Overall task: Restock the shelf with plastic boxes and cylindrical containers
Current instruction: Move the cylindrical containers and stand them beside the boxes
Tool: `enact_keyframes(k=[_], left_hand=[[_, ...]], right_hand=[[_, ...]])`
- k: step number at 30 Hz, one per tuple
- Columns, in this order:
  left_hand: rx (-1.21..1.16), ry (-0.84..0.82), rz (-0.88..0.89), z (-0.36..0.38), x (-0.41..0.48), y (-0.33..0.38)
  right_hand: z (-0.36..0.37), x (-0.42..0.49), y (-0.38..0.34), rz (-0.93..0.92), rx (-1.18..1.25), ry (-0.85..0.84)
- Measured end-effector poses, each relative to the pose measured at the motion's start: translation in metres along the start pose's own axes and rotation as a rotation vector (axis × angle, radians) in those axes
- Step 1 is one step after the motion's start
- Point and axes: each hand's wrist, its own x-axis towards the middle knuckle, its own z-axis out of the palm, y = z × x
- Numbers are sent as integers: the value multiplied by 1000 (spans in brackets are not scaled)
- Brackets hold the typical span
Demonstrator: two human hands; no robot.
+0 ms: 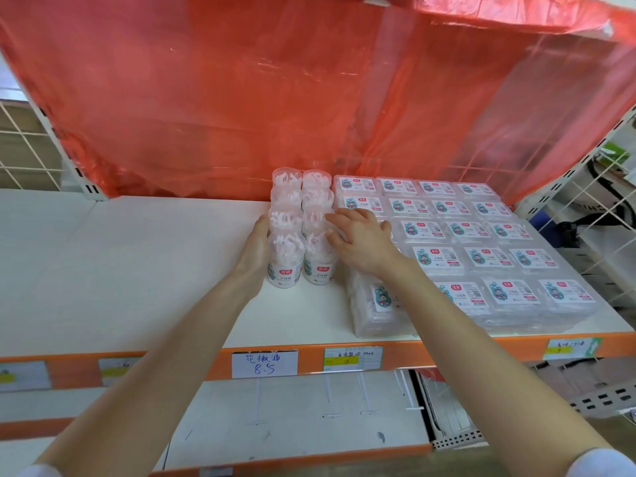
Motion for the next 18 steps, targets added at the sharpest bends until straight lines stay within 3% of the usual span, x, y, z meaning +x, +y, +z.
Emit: enact_keyframes(k=[13,16,18], left_hand=[[-30,21,-4,4,3,-2],[43,13,-19,0,-3,6],[160,109,0,-8,-4,13]], right_hand=[[-3,-1,-1,-1,4,-2],[-6,-2,-2,-12,11,22],[-9,-1,-6,-35,3,51]])
